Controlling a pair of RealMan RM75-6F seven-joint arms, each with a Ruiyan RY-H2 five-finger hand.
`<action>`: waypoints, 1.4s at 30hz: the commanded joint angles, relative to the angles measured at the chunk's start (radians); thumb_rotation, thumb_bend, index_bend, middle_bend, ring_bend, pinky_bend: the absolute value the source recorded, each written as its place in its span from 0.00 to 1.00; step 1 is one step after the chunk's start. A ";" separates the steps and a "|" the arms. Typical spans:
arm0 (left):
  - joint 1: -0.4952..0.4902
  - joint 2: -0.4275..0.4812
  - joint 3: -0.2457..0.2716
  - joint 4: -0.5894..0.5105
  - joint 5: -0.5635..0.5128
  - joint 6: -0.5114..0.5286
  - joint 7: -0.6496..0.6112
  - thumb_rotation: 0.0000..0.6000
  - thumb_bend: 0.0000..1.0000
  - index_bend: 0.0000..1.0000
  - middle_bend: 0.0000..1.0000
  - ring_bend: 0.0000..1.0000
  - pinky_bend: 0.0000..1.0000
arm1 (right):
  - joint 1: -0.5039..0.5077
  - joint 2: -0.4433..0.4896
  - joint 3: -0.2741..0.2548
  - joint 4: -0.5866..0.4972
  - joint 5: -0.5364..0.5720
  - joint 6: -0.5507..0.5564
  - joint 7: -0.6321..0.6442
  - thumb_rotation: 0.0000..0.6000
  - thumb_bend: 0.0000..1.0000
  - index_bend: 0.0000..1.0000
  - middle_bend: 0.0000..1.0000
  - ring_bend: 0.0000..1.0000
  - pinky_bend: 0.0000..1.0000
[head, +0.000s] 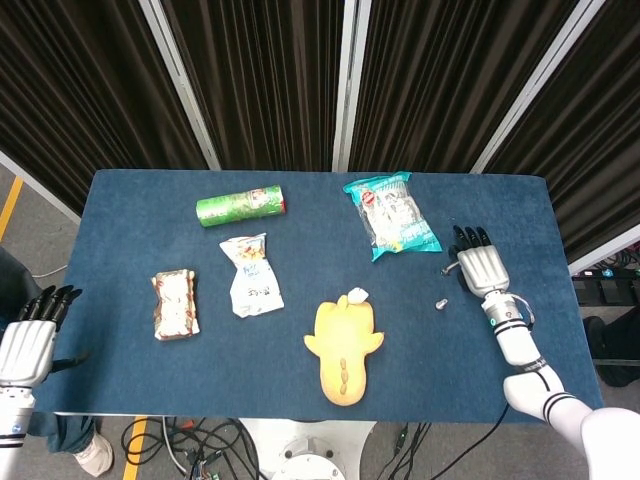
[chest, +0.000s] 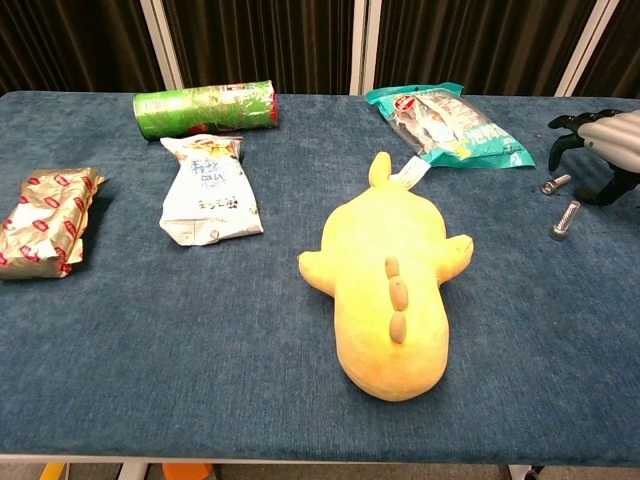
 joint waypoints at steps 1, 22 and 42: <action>0.000 -0.001 0.001 0.002 0.002 -0.001 -0.005 1.00 0.00 0.14 0.12 0.05 0.17 | 0.004 -0.008 -0.003 0.011 -0.002 -0.008 0.010 1.00 0.34 0.37 0.04 0.00 0.00; -0.002 -0.002 0.001 0.006 0.002 -0.003 -0.001 1.00 0.00 0.14 0.12 0.05 0.17 | -0.012 -0.021 -0.010 0.042 -0.011 0.014 0.044 1.00 0.35 0.53 0.05 0.00 0.00; -0.002 -0.004 0.002 0.013 0.000 -0.006 -0.009 1.00 0.00 0.14 0.12 0.05 0.17 | -0.017 -0.029 -0.010 0.042 -0.017 0.033 0.039 1.00 0.36 0.58 0.06 0.00 0.00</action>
